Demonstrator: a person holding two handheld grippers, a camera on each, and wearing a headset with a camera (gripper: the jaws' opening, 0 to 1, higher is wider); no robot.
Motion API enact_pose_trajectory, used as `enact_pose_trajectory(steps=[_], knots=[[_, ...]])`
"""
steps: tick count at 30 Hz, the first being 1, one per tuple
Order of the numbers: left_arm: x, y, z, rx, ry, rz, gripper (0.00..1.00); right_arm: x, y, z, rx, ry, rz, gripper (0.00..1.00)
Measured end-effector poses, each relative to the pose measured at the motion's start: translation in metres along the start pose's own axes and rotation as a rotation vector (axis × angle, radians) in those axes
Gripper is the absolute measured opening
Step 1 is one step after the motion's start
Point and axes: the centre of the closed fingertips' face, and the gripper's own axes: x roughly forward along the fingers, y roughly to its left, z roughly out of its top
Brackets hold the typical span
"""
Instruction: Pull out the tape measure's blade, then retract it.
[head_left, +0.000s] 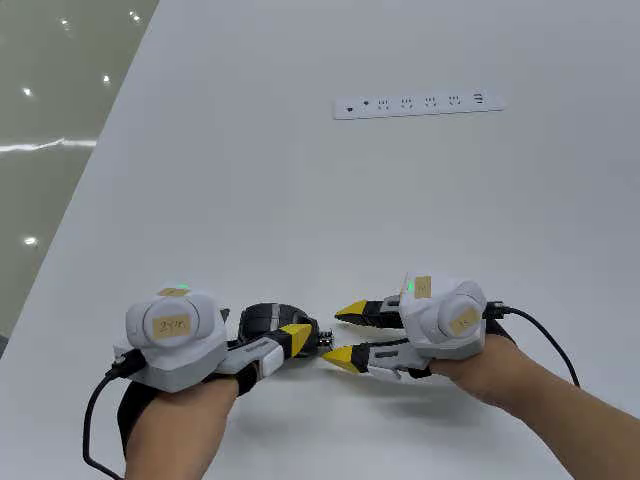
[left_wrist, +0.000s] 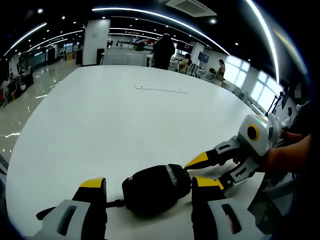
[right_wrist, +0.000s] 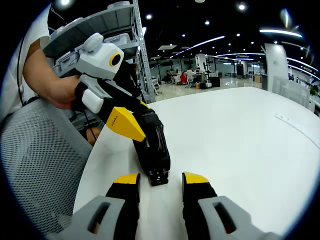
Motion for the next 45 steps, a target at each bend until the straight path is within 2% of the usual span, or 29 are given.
enact_pose_trajectory(steps=[5, 7, 16, 28, 36, 41, 45], knots=[[-0.007, 0.003, 0.003, 0.032, -0.011, -0.018, 0.67, -0.007, 0.001, 0.002, 0.007, 0.014, -0.016, 0.35], [-0.011, 0.004, 0.005, 0.045, -0.028, -0.024, 0.68, -0.009, 0.001, 0.003, 0.011, 0.019, -0.026, 0.37], [-0.023, 0.006, 0.002, 0.119, -0.021, -0.067, 0.69, -0.023, 0.001, 0.004, 0.030, 0.050, -0.064, 0.44], [-0.041, 0.011, 0.007, 0.226, -0.025, -0.105, 0.72, -0.047, 0.000, 0.014, 0.068, 0.044, -0.128, 0.54], [-0.050, 0.020, 0.008, 0.239, -0.046, -0.100, 0.75, -0.072, -0.003, 0.011, 0.098, 0.052, -0.175, 0.59], [-0.056, 0.022, 0.007, 0.245, -0.048, -0.114, 0.76, -0.092, -0.007, 0.010, 0.111, 0.035, -0.218, 0.61], [-0.059, 0.024, 0.006, 0.243, -0.052, -0.118, 0.77, -0.105, -0.006, 0.003, 0.113, 0.047, -0.236, 0.61]])
